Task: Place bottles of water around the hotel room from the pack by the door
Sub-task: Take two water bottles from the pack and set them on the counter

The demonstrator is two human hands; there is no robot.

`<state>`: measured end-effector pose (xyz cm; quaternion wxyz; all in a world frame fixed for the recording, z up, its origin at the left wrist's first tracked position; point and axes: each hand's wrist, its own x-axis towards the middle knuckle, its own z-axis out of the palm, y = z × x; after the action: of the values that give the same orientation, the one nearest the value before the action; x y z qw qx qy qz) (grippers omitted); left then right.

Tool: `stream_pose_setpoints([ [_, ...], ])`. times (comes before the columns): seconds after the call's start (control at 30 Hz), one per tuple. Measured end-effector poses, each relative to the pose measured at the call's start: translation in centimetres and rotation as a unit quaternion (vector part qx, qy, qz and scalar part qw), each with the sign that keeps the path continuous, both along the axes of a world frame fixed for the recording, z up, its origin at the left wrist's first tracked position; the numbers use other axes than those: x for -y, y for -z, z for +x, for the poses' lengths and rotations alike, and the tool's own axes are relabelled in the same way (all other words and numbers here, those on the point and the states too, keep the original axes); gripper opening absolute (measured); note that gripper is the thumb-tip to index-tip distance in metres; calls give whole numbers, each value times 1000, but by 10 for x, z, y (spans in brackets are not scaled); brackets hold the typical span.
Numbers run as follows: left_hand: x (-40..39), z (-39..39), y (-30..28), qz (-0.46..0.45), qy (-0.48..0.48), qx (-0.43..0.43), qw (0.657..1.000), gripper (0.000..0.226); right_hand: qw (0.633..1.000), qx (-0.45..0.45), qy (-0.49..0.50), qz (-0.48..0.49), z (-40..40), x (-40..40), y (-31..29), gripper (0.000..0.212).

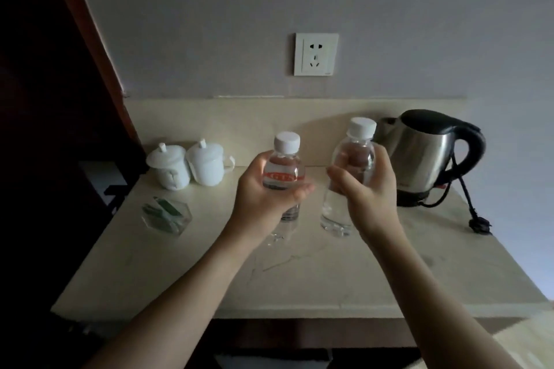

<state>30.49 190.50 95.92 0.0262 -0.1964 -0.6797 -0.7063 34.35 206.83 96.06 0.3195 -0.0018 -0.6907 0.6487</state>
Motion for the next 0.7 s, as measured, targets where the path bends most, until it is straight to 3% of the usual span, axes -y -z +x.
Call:
stream_pose_setpoints([
  [0.17,-18,-10,33,-20,-46,20,999,45,998,28,27,47,-15,-8,39,44],
  [0.37,-24,-20,64,-19,-85,20,996,44,997,56,49,7,-27,-10,81,50],
  [0.7,-27,-28,97,-35,-76,2,997,58,992,103,45,54,-18,-12,108,64],
])
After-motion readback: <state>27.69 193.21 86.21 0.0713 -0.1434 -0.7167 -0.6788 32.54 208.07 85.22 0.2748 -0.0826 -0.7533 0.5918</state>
